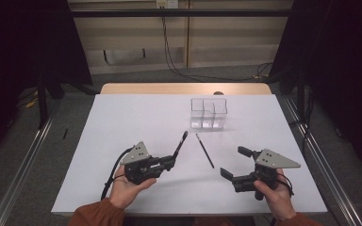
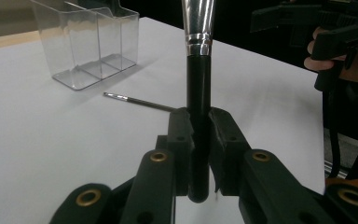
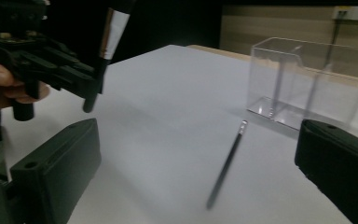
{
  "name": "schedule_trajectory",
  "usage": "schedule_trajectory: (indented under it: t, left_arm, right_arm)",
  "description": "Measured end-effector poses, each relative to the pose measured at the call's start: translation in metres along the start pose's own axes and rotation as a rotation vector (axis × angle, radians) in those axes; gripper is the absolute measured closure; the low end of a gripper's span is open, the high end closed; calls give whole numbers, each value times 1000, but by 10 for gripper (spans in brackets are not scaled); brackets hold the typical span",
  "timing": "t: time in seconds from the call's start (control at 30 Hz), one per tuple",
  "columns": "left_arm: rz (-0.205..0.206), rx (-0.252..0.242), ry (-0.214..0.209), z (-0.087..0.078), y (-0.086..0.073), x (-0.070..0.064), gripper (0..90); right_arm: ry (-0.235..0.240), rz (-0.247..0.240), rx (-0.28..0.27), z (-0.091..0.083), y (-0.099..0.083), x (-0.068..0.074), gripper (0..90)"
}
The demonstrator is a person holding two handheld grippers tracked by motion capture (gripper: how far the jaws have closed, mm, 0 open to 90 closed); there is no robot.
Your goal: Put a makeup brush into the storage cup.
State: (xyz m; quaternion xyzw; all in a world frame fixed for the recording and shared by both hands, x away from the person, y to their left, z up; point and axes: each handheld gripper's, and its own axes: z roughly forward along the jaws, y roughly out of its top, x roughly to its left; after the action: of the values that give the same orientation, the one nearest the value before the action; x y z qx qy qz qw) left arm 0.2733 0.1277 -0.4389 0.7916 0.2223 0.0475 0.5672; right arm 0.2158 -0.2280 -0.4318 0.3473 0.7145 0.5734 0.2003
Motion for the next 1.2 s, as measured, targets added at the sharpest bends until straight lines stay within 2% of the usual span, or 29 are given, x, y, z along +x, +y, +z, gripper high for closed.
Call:
schedule_trajectory:
  t: [0.1, 0.2, 0.33, 0.53, 0.67, 0.77, 0.93, 1.2]
  left_arm:
    - [5, 6, -2, 5, 1, -1, 798]
    - [11, 4, 0, 10, 3, -3, 797]
    - [9, 1, -8, 17, 8, -6, 797]
    - [7, -19, -11, 30, 14, -8, 797]
    - [7, -33, -23, 36, 14, -12, 797]
    - [20, -26, -25, 38, 14, -14, 797]
    - [6, -35, -35, 39, 12, -14, 797]
    - [15, -30, -28, 41, 12, -12, 797]
  right_arm:
    - [51, -7, -9, 8, 4, 4, 0]
    - [76, 19, -6, 15, 7, 7, 0]
    - [102, 23, -3, 20, 14, 10, 0]
    - [115, 16, -21, 26, 26, 12, 0]
    - [135, 18, 7, 35, 27, 15, 0]
    - [131, 19, 20, 41, 26, 18, 0]
    - [131, 2, 3, 49, 30, 24, 5]
    - [128, 5, -11, 64, 37, 27, 143]
